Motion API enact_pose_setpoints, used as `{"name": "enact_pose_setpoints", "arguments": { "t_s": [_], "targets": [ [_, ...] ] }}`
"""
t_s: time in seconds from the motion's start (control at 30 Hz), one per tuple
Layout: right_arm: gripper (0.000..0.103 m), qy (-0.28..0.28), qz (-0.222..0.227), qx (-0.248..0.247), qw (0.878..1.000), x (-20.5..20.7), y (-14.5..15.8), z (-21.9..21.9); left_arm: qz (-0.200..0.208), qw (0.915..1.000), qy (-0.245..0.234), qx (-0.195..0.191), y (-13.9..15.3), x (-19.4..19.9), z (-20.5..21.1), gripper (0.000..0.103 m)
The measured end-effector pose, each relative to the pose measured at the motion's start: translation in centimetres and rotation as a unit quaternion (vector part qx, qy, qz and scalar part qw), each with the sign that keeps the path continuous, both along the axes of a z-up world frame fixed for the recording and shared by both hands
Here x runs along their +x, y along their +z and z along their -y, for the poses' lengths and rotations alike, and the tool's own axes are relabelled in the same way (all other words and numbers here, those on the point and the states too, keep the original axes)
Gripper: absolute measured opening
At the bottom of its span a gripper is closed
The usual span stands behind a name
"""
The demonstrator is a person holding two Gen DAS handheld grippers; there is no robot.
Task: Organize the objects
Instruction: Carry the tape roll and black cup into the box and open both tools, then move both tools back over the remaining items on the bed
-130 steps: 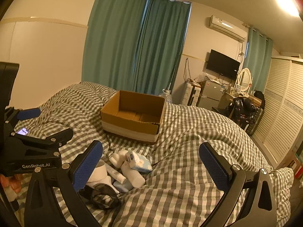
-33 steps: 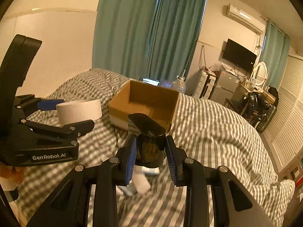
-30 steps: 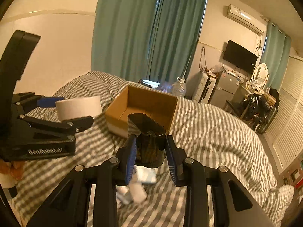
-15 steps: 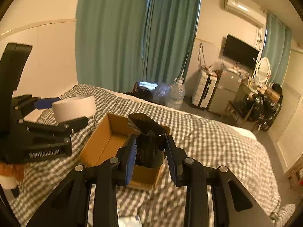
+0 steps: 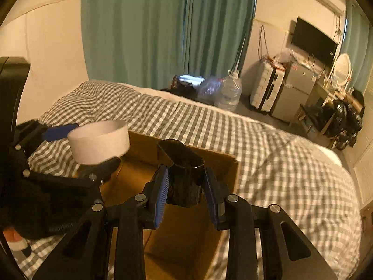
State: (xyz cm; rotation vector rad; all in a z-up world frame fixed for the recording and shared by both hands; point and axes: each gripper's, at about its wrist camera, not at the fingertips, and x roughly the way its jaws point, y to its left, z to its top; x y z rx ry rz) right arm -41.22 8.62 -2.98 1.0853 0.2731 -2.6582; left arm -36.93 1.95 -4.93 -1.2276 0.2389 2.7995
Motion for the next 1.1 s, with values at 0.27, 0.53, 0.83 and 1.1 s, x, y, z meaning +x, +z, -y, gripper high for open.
{"name": "enact_pose_setpoints", "arguments": {
  "t_s": [0.27, 0.53, 0.83, 1.1],
  "targets": [
    [0.03, 0.005, 0.022, -0.017, 1.0, -1.5, -3.1, -1.1, 0.011, 0.9998, -0.011, 0.01, -2.8, -1.3, -0.5, 0.082],
    [0.063, -0.016, -0.004, -0.045, 0.999, 0.1, -0.8, -2.2, 0.015, 0.9994, -0.022, 0.022, -2.1, 0.3, -0.9, 0.097],
    [0.072, -0.021, -0.048, -0.047, 0.998, 5.4, 7.6, -4.6, -0.02, 0.9996, 0.02, -0.005, 4.5, 5.4, 0.3, 0.101],
    [0.08, 0.028, -0.062, -0.007, 0.998, 12.2, 12.9, -5.9, -0.036, 0.9981, 0.049, -0.005, 9.4, 11.9, 1.9, 0.102]
  ]
}}
